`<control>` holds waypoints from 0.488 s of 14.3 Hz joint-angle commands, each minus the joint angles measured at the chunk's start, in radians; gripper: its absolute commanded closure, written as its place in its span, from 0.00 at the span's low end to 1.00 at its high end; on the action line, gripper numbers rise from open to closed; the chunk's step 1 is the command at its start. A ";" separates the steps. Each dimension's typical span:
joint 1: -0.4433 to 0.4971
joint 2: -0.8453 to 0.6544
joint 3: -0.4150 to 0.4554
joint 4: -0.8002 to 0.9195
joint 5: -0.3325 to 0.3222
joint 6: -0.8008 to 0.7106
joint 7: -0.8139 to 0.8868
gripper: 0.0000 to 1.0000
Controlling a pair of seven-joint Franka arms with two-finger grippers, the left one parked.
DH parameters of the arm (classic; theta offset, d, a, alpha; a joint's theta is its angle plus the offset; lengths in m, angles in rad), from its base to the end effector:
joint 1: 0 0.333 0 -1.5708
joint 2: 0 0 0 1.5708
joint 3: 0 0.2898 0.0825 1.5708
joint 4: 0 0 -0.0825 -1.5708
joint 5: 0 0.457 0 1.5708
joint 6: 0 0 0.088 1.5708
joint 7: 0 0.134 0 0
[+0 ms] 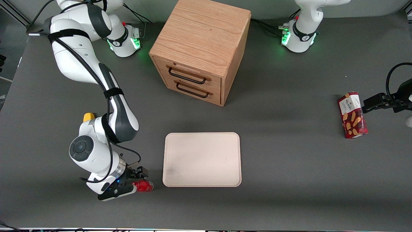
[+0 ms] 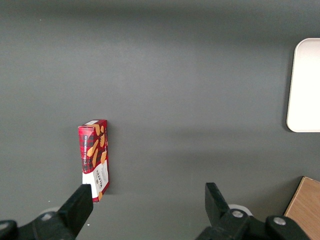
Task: Place coke bottle on tray
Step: 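Close the right gripper around the bottle's cap end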
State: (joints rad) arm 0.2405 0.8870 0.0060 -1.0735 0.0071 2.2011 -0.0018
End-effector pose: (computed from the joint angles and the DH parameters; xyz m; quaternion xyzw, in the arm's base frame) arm 0.8229 0.2059 0.2457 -0.9855 -0.1198 -0.1185 0.0199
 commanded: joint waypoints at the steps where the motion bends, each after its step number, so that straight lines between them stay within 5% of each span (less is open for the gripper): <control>1: -0.004 0.036 0.006 0.037 -0.004 0.032 -0.021 0.13; 4: -0.007 0.049 0.006 0.038 -0.004 0.060 -0.036 0.13; 7: -0.009 0.050 0.006 0.038 -0.002 0.060 -0.041 0.24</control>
State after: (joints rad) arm 0.2374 0.9183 0.0060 -1.0720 0.0070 2.2582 -0.0170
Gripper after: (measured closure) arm 0.154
